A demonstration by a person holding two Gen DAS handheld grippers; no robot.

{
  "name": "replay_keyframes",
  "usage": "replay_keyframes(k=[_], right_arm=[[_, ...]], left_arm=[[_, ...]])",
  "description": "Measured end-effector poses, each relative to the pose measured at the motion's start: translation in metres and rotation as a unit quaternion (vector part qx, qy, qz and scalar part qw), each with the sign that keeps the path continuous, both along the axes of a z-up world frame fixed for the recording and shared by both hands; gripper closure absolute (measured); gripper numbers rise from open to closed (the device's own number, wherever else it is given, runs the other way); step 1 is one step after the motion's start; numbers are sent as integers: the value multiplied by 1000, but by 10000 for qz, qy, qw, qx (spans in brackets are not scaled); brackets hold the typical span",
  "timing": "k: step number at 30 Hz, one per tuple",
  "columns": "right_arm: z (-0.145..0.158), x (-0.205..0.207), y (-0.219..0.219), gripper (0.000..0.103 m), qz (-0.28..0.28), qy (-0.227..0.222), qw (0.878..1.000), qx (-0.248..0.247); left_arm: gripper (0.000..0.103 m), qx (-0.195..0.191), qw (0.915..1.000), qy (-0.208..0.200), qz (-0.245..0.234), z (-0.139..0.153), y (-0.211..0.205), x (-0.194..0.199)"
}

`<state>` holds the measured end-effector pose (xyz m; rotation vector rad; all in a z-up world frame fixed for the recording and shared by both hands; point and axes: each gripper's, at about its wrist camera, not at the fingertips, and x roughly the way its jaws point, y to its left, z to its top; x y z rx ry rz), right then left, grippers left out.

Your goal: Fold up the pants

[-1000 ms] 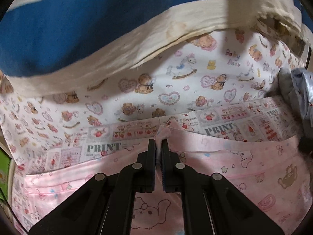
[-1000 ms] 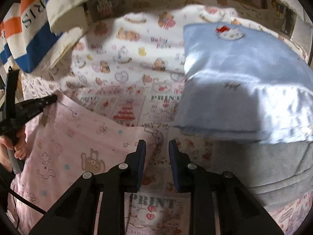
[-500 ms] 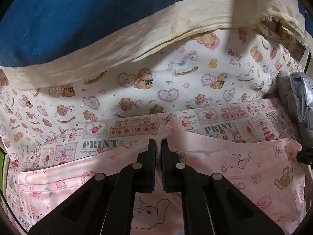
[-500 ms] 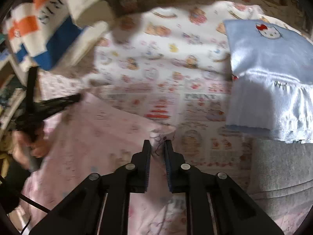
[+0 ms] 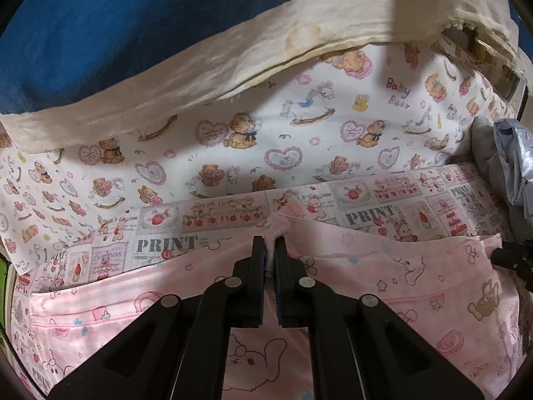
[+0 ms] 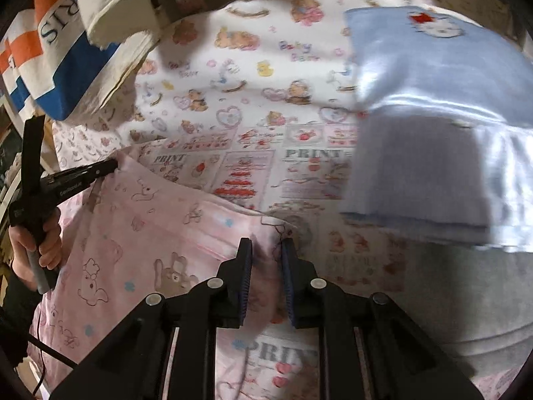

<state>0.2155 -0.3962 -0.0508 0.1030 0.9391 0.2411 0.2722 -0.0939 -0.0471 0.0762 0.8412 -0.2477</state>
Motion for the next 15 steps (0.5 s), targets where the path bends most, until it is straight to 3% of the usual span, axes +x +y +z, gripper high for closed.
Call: replay_keyframes(k=[2, 3, 4, 9, 15], right_arm=[[0, -1, 3, 85, -69, -77, 9998, -176], [2, -3, 4, 98, -147, -119, 9994, -285], [6, -5, 4, 101, -236, -194, 9990, -330], [45, -22, -2, 101, -880, -926, 9861, -1065], [44, -15, -20, 101, -1428, -563, 9807, -1210]], left_arm=[[99, -77, 9999, -76, -131, 2, -1, -4], [99, -91, 9996, -162, -212, 5, -2, -6], [99, -80, 9993, -258, -270, 8, -4, -9], [99, -145, 9972, -356, -646, 30, -19, -10], [99, 322, 9937, -282, -1039, 39, -53, 5]])
